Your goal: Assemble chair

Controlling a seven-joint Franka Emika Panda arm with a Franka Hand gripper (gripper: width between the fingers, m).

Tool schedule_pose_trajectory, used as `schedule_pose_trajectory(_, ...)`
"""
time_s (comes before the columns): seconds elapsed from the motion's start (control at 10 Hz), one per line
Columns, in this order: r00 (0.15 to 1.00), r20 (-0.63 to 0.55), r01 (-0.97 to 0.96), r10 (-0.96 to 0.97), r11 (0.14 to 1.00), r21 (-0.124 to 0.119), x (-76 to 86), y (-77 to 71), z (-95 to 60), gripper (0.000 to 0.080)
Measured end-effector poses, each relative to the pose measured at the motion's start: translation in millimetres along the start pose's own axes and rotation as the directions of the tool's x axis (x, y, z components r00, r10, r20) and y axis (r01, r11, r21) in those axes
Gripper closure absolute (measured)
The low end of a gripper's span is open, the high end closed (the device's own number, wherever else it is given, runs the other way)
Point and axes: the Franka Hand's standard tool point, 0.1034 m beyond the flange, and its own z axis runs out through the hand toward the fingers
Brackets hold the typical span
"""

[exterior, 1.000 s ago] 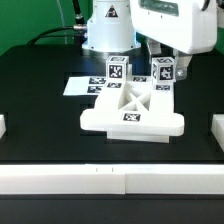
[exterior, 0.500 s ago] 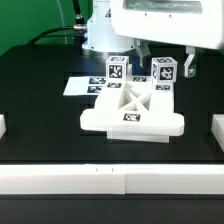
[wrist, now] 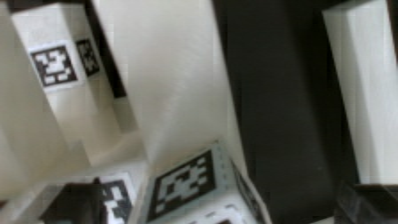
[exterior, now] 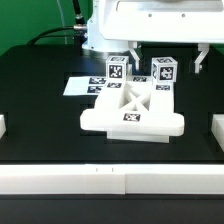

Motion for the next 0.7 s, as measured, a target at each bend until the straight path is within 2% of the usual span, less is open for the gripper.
schedule_pose_trajectory(0.3,0.976,0.0,0.217,-0.217,0.976,-0.002,0.5,1.1,0.0,0.015)
schedule_pose_trajectory(0.6,0.918,0.002,0.397,-0.397,0.918,-0.017,1.3,3.2,-0.1,0.015)
schedule_pose_trajectory(0.7,0.912,0.003,0.41,-0.41,0.912,-0.017,2.6,6.0,-0.1,0.0266)
